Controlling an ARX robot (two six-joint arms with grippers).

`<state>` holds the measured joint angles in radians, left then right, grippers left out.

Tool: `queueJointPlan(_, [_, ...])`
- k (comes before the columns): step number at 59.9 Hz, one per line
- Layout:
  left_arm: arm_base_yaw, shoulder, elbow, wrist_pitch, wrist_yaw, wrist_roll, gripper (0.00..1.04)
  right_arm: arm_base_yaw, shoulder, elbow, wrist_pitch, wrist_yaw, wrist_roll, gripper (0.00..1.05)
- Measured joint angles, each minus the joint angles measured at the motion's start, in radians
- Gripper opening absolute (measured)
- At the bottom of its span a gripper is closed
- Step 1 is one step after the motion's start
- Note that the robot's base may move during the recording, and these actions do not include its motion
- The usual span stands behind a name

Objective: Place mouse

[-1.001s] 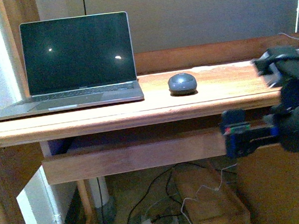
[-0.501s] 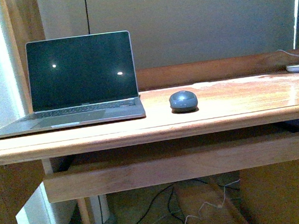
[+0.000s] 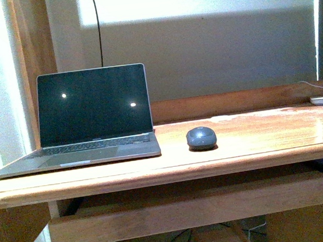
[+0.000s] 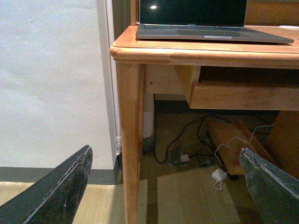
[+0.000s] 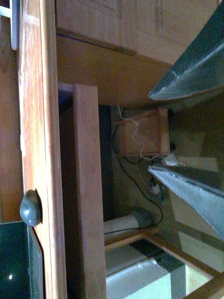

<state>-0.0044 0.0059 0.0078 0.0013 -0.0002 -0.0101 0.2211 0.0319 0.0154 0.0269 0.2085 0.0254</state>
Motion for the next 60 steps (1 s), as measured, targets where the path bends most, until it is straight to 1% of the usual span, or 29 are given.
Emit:
queueJointPlan(8, [0.000,0.000,0.000,0.000,0.000,0.000,0.97,-0.057,-0.012,0.000,-0.011,-0.056,-0.010,0.13])
queueJointPlan(11, [0.000,0.000,0.000,0.000,0.000,0.000,0.97,-0.134,-0.021,0.000,-0.024,-0.164,-0.016,0.03])
queueJointPlan(14, [0.000,0.000,0.000,0.000,0.000,0.000,0.97,-0.190,-0.024,0.000,-0.025,-0.194,-0.020,0.03])
queueJointPlan(16, [0.000,0.000,0.000,0.000,0.000,0.000,0.97,-0.208,-0.026,0.000,-0.026,-0.196,-0.019,0.03])
queueJointPlan(28, [0.000,0.000,0.000,0.000,0.000,0.000,0.97,-0.217,-0.026,0.000,-0.027,-0.206,-0.020,0.03])
queueJointPlan(37, [0.000,0.000,0.000,0.000,0.000,0.000,0.97,-0.217,-0.026,0.000,-0.027,-0.206,-0.022,0.29])
queueJointPlan(38, [0.000,0.000,0.000,0.000,0.000,0.000,0.97,-0.217,-0.026,0.000,-0.027,-0.206,-0.022,0.31])
queueJointPlan(40, [0.000,0.000,0.000,0.000,0.000,0.000,0.97,-0.217,-0.026,0.000,-0.027,-0.206,-0.022,0.38])
queueJointPlan(43, [0.000,0.000,0.000,0.000,0.000,0.000,0.97,-0.217,-0.026,0.000,-0.027,-0.206,-0.022,0.45])
queueJointPlan(47, [0.000,0.000,0.000,0.000,0.000,0.000,0.97,-0.217,-0.026,0.000,-0.027,-0.206,-0.022,0.58])
queueJointPlan(48, [0.000,0.000,0.000,0.000,0.000,0.000,0.97,-0.217,-0.026,0.000,-0.027,-0.206,-0.022,0.60])
queueJointPlan(59, [0.000,0.000,0.000,0.000,0.000,0.000,0.97,-0.217,-0.026,0.000,-0.027,-0.206,-0.022,0.92])
queueJointPlan(60, [0.000,0.000,0.000,0.000,0.000,0.000,0.97,-0.217,-0.026,0.000,-0.027,-0.206,-0.022,0.93])
